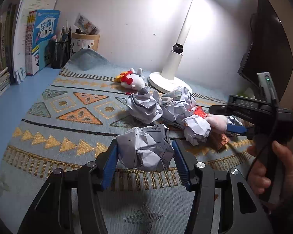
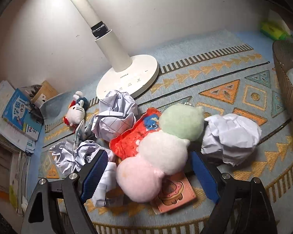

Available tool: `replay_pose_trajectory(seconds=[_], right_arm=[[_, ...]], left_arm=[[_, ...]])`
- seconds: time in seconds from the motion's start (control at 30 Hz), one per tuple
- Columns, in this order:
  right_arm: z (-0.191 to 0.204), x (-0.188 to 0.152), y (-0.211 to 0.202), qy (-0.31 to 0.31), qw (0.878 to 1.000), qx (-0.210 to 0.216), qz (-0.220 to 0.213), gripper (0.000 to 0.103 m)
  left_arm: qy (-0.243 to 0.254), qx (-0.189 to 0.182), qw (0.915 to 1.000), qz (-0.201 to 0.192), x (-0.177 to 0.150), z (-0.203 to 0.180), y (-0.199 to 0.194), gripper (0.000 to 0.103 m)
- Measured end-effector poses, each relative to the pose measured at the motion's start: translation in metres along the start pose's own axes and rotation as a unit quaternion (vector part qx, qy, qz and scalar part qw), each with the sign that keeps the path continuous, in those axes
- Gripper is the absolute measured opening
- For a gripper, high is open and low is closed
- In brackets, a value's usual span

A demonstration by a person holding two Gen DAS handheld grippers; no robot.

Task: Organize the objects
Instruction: 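Grasp a white paper ball with the left tool while the right tool grasps the second plush dango, then carry the paper ball and dango to the amber bowl and open both tools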

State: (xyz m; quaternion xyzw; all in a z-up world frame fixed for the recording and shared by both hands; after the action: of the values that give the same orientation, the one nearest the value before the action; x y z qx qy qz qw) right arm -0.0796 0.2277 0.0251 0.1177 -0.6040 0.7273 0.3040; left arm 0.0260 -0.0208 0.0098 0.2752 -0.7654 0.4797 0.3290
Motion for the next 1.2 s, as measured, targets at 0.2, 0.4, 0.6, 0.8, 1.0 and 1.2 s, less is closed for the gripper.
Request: replay_pose_trajectory(seconds=[0.2, 0.4, 0.6, 0.8, 1.0, 1.2], right_arm=[[-0.014, -0.005, -0.012, -0.022, 0.998, 0.036, -0.055, 0.04], [-0.034, -0.021, -0.054, -0.043, 0.991, 0.099, -0.081, 0.04], [-0.016, -0.086, -0.075, -0.224, 0.964, 0.14, 0.024, 0.04], [-0.031, -0.1, -0.065, -0.231, 0.969, 0.071, 0.054, 0.053], [-0.052, -0.106, -0.078, -0.133, 0.989, 0.026, 0.064, 0.078], [-0.025, -0.123, -0.068, -0.107, 0.992, -0.027, 0.055, 0.078]], left_arm=[[-0.007, -0.013, 0.9999, 0.002, -0.001, 0.002, 0.0, 0.053], [-0.019, -0.022, 0.9996, 0.0, -0.002, 0.006, -0.001, 0.053], [-0.008, -0.028, 0.9996, 0.005, -0.002, 0.003, 0.001, 0.053], [-0.008, -0.027, 0.9996, 0.007, -0.002, 0.003, 0.002, 0.053], [-0.002, -0.021, 0.9996, 0.016, -0.002, 0.001, 0.005, 0.053], [0.0, -0.017, 0.9996, 0.023, -0.002, 0.001, 0.008, 0.053]])
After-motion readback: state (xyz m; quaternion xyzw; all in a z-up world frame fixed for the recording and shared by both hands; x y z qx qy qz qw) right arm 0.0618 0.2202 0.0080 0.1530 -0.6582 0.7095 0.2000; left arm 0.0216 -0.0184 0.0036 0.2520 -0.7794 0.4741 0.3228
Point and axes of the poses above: each gripper's, at about its wrist camera, not at the fingertips, and y roughly the way its jaws point, z to its left, x to its top, the point moved 2 cm from there along y, roughly the way its jaws point, and after that the axes turned 5 degrees about -x, right-handed, at the moved point
